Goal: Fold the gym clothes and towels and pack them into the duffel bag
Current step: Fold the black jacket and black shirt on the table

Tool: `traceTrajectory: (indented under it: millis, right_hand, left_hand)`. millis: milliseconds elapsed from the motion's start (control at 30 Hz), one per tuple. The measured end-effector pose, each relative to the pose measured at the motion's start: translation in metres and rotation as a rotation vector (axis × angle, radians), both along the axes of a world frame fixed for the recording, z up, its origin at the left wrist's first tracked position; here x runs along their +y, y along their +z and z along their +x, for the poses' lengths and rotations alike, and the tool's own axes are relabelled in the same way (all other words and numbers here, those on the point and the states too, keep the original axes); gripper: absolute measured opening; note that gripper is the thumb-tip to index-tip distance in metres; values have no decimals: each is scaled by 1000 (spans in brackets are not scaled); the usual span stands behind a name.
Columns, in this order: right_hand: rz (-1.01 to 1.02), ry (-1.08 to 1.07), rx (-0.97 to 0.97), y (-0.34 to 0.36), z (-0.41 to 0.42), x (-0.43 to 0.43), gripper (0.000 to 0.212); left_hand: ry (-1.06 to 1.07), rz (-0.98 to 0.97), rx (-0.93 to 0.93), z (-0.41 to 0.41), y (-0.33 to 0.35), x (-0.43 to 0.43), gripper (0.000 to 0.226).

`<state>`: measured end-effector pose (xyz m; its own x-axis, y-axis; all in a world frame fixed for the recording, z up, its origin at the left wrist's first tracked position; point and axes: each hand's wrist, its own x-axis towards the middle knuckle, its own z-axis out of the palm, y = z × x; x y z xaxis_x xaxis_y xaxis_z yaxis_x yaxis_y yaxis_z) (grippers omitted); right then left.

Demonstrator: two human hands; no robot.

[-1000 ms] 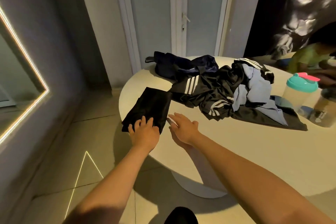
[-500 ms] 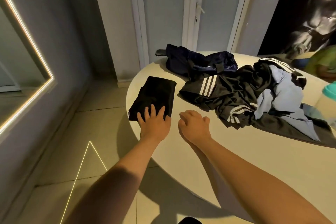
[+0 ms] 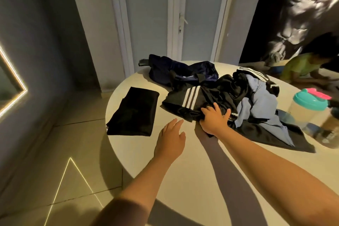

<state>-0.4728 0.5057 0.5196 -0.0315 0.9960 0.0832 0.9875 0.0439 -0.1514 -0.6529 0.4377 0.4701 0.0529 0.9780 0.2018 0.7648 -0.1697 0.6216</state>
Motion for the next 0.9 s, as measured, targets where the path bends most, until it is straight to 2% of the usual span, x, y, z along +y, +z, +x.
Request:
traceTrajectory:
  millis: [33, 100, 167, 300, 433, 567, 633, 733, 833, 900]
  right_hand:
    - [-10, -15, 3, -3, 10, -2, 40]
    - [132, -19, 87, -9, 23, -13, 25]
    - [290, -48, 287, -14, 31, -30, 19]
    - [463, -76, 649, -15, 47, -72, 14]
    - [418, -16, 942, -5, 59, -112, 12]
    - [276, 138, 969, -6, 75, -135, 18]
    - [278, 103, 1007, -7, 88, -140, 18]
    - [309, 17, 1117, 3, 101, -146, 26]
    - [33, -30, 1314, 9, 94, -151, 31]
    - [-48, -79, 1164, 3, 88, -156, 42]
  left_hand:
    - [3, 11, -11, 0, -2, 1, 49]
    - [11, 46, -93, -5, -6, 4, 49]
    - [4, 89, -128, -7, -8, 5, 49]
    - [-75, 190, -14, 7, -5, -1, 62]
    - [-103, 174, 49, 34, 3, -7, 70]
    - [-139, 192, 107, 69, 2, -22, 32]
    - [-106, 127, -3, 73, 1, -33, 26]
    - [-198, -52, -318, 78, 14, -62, 18]
    - [-378, -306, -597, 91, 25, -87, 29]
    - [-345, -311, -632, 95, 29, -94, 31]
